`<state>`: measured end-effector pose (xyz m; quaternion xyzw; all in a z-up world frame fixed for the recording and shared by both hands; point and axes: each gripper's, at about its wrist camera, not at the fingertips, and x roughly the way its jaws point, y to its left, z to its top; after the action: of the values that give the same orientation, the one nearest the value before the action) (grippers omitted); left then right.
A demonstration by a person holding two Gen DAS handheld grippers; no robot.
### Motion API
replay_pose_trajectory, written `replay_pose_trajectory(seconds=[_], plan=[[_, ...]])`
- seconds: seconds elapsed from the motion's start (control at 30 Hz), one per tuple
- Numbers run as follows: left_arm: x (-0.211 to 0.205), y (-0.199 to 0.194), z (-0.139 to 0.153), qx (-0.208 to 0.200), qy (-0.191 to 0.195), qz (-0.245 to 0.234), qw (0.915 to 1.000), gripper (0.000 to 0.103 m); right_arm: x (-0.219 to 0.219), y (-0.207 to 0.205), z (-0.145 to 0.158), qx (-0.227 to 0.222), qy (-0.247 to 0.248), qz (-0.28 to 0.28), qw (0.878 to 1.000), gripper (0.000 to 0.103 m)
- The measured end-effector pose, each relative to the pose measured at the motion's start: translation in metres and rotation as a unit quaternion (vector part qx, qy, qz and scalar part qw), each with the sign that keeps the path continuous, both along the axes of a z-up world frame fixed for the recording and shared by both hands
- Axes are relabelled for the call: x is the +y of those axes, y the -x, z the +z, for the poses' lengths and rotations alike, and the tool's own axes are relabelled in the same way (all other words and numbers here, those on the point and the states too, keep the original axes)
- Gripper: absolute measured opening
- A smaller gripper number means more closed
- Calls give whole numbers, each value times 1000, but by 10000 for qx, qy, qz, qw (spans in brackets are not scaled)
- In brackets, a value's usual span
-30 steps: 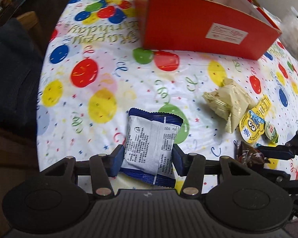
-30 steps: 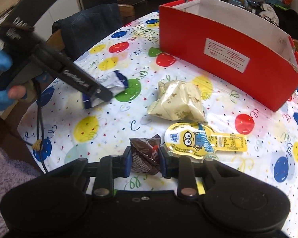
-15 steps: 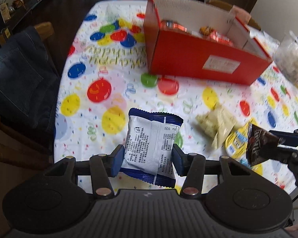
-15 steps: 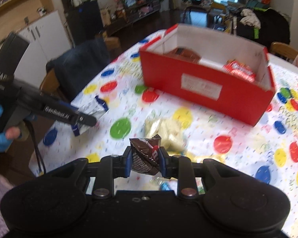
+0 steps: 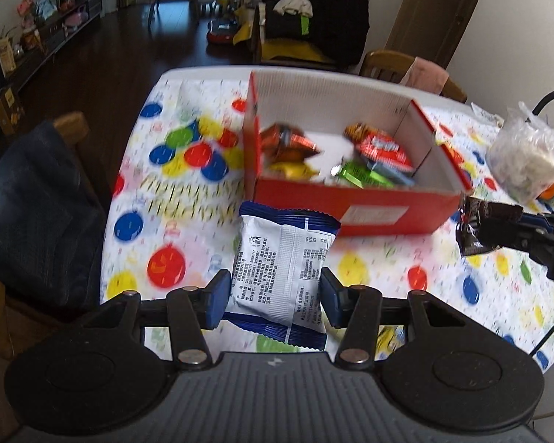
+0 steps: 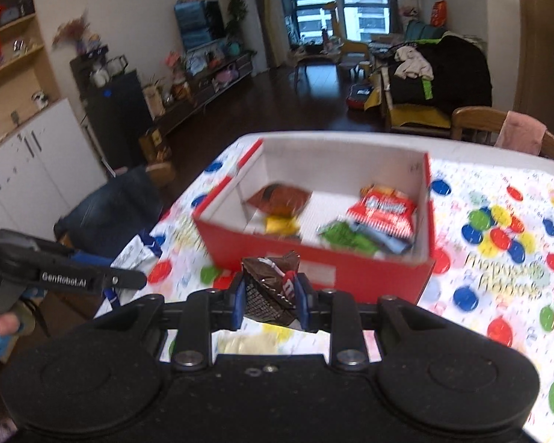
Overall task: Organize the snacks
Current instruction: 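Carry both snacks over the red box and lower them inside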
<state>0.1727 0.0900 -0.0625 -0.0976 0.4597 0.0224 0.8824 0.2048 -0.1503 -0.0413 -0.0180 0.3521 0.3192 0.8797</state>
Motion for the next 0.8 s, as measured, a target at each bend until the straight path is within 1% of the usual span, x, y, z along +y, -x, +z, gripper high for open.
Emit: replay_pose_trajectory(seconds=[0.2, 0.37, 0.57, 0.67, 0.8], plan=[[-10, -33, 21, -193, -115, -87, 9997, 50, -2, -33, 16, -185, -124, -125, 9997, 25], [-16, -65, 30, -201, -190, -100, 9996, 50, -5, -67, 17, -135, -210, -242, 9994, 25], [-23, -112, 28, -24, -300, -102, 9995, 50, -4, -109, 11, 50, -226, -349, 9991, 25], [-26, -135, 24, 96, -335, -75, 9994, 50, -1, -128, 6, 85, -122, -349, 9993, 25], [-33, -163, 17, 294, -417, -41, 9987, 50, 2, -155, -3, 251, -53, -383, 9989, 25]])
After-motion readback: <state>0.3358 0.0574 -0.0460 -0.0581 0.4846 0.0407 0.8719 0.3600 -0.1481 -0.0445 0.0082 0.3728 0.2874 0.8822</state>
